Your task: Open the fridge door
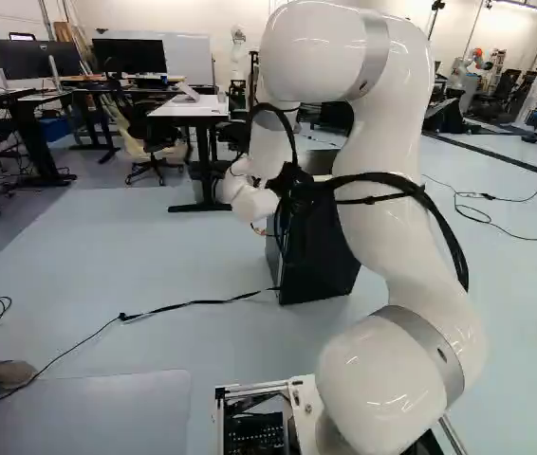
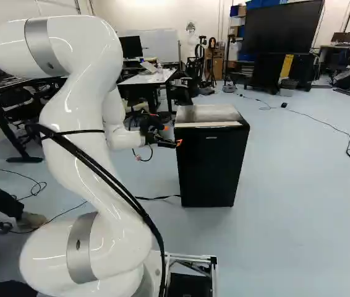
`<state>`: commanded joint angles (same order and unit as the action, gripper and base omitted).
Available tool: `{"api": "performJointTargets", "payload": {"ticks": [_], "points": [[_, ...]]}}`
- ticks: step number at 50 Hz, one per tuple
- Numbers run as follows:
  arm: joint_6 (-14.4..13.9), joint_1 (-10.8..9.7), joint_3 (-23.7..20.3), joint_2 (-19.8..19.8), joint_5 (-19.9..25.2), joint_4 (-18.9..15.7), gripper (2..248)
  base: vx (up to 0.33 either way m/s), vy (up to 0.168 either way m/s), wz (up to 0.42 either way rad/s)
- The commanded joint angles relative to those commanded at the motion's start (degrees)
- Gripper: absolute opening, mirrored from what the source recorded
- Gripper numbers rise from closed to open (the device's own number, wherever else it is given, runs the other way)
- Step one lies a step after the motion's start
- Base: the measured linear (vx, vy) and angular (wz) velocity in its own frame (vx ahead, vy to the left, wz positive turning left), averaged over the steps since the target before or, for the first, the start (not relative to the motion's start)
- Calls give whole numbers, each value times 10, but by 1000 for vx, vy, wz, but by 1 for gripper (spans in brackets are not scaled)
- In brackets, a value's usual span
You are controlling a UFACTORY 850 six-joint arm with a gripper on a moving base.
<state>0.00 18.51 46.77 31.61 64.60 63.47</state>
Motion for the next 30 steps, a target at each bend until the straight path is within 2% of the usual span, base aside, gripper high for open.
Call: {"api": "performJointTargets", "payload": {"ticks": [30], "points": [[0,-18,7,5,0,8,247,0,0,0]]}}
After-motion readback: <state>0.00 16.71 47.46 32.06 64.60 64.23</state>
